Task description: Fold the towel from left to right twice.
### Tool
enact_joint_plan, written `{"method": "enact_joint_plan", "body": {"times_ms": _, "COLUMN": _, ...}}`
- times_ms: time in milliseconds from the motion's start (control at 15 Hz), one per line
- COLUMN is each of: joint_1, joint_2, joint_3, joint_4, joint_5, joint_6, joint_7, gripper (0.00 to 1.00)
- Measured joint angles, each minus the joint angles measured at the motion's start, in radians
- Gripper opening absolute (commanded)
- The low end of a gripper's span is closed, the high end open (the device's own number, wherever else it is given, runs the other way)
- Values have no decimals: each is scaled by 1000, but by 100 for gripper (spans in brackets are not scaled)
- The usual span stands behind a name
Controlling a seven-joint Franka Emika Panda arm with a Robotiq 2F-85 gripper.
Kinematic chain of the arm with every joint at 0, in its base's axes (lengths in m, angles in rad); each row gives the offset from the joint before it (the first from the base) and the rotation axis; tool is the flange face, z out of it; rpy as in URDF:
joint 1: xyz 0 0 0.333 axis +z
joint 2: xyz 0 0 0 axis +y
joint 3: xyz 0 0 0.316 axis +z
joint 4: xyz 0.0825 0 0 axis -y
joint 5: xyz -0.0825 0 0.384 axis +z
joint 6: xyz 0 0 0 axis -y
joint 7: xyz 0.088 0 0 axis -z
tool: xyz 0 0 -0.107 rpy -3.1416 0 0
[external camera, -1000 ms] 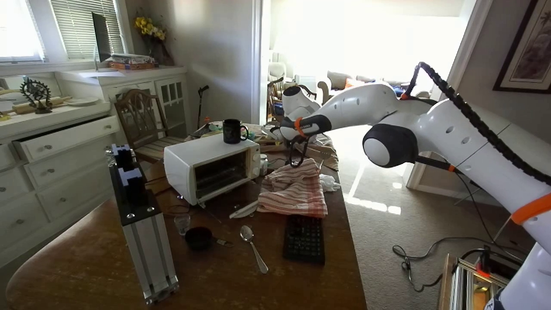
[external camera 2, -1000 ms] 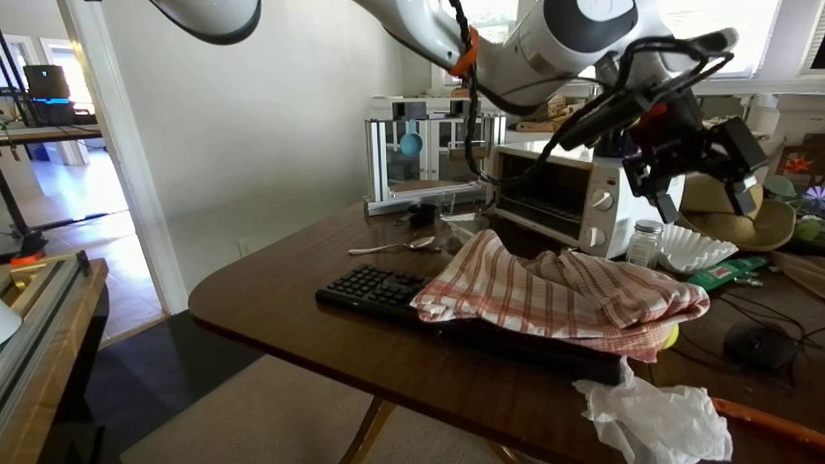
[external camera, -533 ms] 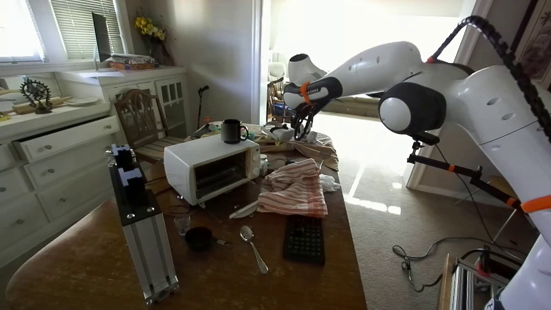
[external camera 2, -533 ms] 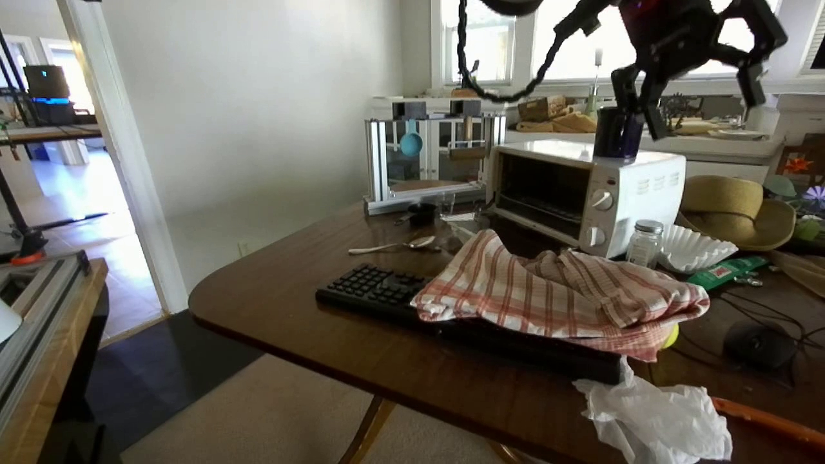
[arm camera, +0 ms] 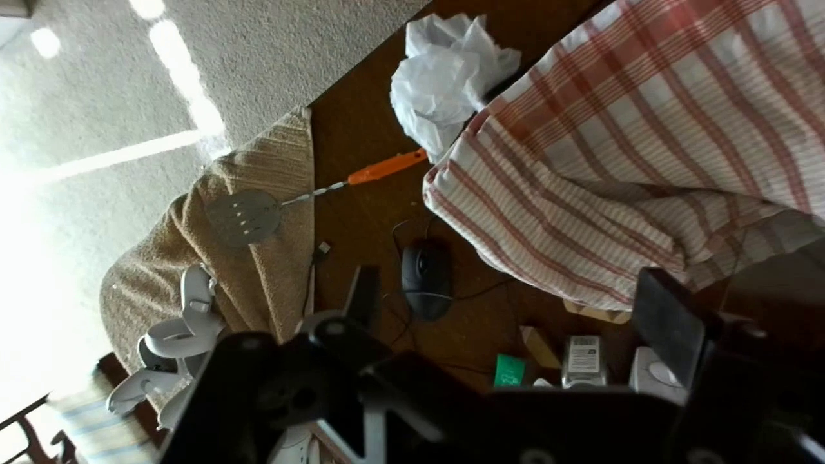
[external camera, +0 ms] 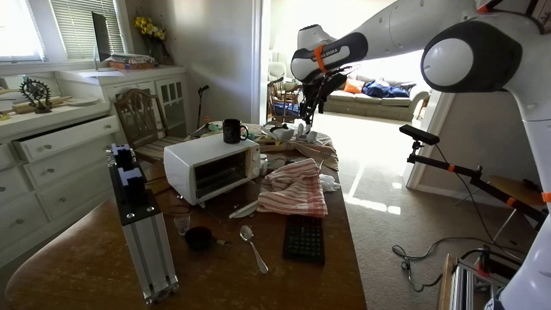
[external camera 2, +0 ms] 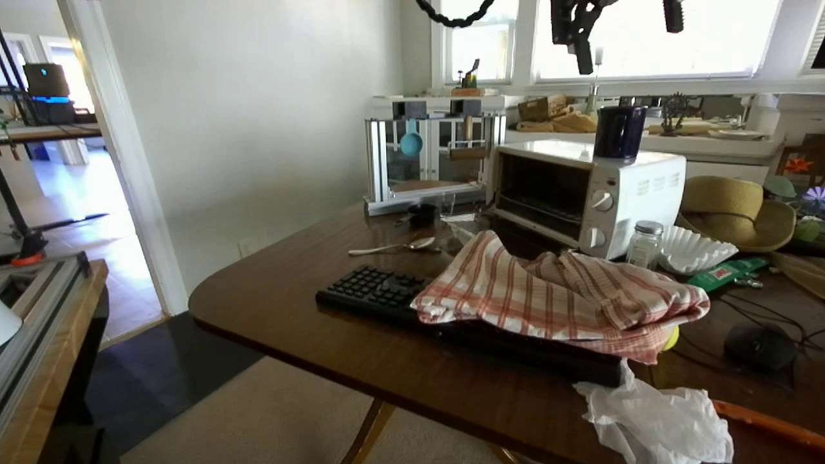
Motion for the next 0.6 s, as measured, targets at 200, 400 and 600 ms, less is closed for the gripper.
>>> {"method": "enact_joint_plan", "body": {"times_ms": 200, "joint_1": -5, "joint_2": -66, "joint_3": 48, "joint_4": -54, "joint_5": -12, "joint_6": -14, "joint_7": 45, "gripper": 100}}
{"method": "enact_joint_plan", "body": {"times_ms": 400, "joint_1": -23, "joint_2": -56, "joint_3": 56, "joint_4": -49, "joint_5": -13, "joint_6": -14, "joint_7": 45, "gripper": 100}}
{"method": "enact_joint_plan", "body": {"times_ms": 600, "joint_1": -28, "joint_2": -53, "joint_3": 58, "joint_4": -49, "joint_5": -13, "joint_6": -14, "joint_7": 45, "gripper": 100}}
